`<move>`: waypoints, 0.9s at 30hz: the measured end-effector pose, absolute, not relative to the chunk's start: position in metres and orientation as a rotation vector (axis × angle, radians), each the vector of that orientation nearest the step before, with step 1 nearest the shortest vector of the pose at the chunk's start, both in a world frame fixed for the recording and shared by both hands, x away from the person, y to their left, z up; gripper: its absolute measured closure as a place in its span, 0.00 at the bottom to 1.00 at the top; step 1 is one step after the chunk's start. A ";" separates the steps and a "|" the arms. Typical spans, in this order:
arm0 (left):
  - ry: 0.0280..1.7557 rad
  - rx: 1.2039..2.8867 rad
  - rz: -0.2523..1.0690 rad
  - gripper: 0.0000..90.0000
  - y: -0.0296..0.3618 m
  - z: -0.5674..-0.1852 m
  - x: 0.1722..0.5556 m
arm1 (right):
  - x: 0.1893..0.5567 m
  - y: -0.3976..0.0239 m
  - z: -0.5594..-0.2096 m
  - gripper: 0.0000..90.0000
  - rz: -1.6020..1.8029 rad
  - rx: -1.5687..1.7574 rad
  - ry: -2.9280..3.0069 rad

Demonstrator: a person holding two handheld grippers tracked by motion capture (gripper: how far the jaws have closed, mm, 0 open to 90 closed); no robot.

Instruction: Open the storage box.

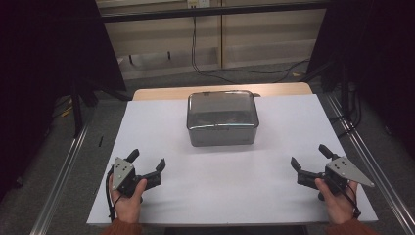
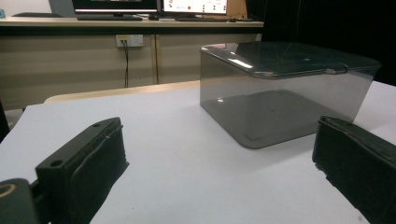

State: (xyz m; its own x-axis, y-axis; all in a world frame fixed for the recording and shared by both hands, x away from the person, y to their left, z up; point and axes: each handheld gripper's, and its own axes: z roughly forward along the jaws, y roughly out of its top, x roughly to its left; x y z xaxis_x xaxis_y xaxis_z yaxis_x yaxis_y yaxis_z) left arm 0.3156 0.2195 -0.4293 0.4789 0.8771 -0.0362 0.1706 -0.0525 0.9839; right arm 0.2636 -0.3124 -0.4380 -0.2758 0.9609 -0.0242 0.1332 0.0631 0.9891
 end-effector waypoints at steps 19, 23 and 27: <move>0.945 1.553 0.729 0.03 0.214 -0.430 0.318 | 0.275 -0.297 -0.443 0.00 1.327 1.094 1.653; 0.947 1.547 0.698 0.03 0.213 -0.430 0.319 | 0.278 -0.289 -0.443 0.00 1.342 1.078 1.678; 0.961 1.561 0.698 0.03 0.213 -0.431 0.319 | 0.279 -0.283 -0.442 0.00 1.351 1.053 1.694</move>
State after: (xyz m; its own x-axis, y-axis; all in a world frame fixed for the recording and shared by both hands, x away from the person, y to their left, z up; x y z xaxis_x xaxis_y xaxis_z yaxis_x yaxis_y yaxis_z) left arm 0.3190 0.2131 -0.4311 0.4933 0.8677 -0.0619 0.2095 -0.0495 0.9766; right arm 0.2790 -0.2827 -0.4421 -0.4102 0.9110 -0.0425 0.1608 0.1182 0.9799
